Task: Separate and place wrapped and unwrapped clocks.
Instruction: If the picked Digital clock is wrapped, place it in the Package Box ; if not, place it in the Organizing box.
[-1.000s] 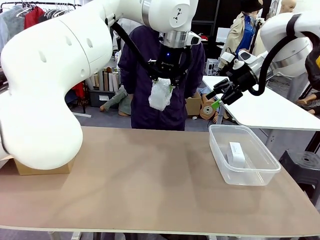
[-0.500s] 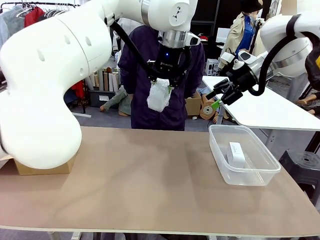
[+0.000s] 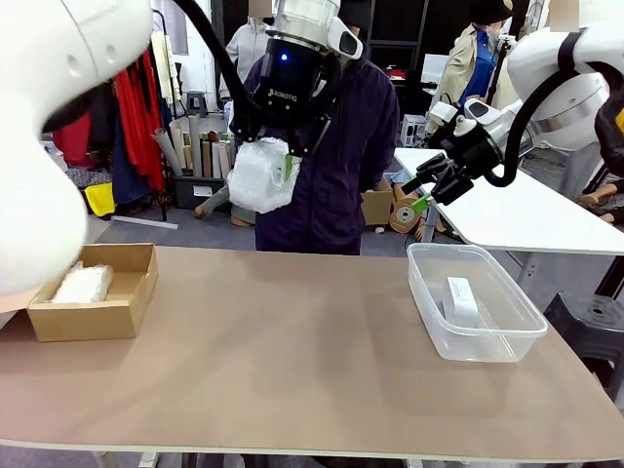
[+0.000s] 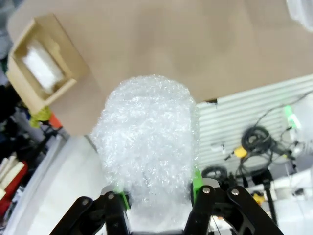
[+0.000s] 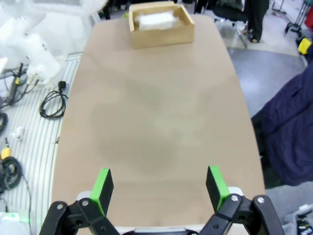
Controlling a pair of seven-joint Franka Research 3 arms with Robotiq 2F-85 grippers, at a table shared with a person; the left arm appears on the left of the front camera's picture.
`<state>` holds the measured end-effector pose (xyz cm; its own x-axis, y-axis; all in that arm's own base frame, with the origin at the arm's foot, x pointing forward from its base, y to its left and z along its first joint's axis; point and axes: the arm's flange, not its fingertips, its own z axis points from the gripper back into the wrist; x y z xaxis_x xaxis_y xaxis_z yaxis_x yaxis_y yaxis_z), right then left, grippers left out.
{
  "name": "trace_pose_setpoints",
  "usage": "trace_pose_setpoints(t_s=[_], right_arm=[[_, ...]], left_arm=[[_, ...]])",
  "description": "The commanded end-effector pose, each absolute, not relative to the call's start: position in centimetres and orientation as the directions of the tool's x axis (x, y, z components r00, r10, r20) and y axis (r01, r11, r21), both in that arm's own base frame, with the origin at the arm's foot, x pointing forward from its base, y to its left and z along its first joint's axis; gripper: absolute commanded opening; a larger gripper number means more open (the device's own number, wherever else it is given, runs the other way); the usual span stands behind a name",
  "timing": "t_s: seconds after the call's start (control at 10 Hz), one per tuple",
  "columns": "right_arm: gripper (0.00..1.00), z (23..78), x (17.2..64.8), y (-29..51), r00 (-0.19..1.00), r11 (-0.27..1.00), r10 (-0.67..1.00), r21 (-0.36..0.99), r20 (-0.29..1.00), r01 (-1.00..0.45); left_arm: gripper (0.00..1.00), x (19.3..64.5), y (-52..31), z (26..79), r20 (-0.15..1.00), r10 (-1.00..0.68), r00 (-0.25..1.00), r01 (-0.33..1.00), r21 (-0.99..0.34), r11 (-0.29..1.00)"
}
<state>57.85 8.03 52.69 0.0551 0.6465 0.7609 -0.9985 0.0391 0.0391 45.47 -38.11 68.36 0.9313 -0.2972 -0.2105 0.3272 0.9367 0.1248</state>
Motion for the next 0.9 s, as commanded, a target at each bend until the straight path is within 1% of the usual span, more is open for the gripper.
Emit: trace_pose_setpoints(t_s=[0.0,0.1,0.2,0.3,0.5,0.7,0.8], right_arm=[[1.00,52.9,57.7,8.0,0.052,0.038,0.651,0.035,0.758,-0.999],[1.00,52.9,57.7,8.0,0.052,0.038,0.651,0.035,0.758,-0.999],[1.00,52.9,57.7,8.0,0.052,0.038,0.651,0.035,0.758,-0.999],[1.00,52.9,57.7,8.0,0.052,0.038,0.651,0.035,0.758,-0.999],[1.00,52.9,57.7,8.0,0.052,0.038,0.651,0.035,0.758,-0.999],[1.00,52.9,57.7,8.0,0.052,0.038,0.651,0.035,0.758,-0.999],[1.00,52.9,57.7,8.0,0.052,0.038,0.651,0.035,0.758,-0.999]], left_arm=[[0.00,47.0,-39.8,72.4,-0.346,-0.284,0.894,0.325,0.063,0.944],[0.00,46.2,-39.4,72.2,-0.387,-0.331,0.861,0.368,0.024,0.930],[0.00,45.8,-38.9,72.2,-0.356,-0.379,0.854,0.415,0.026,0.910],[0.00,46.0,-37.9,72.0,-0.282,-0.394,0.875,0.436,0.103,0.894],[0.00,46.2,-35.2,73.2,-0.131,-0.424,0.896,0.441,0.157,0.884],[0.00,45.4,-32.9,73.6,-0.072,-0.440,0.895,0.446,0.128,0.886],[0.00,44.8,-31.8,73.9,-0.042,-0.423,0.905,0.425,0.135,0.895]])
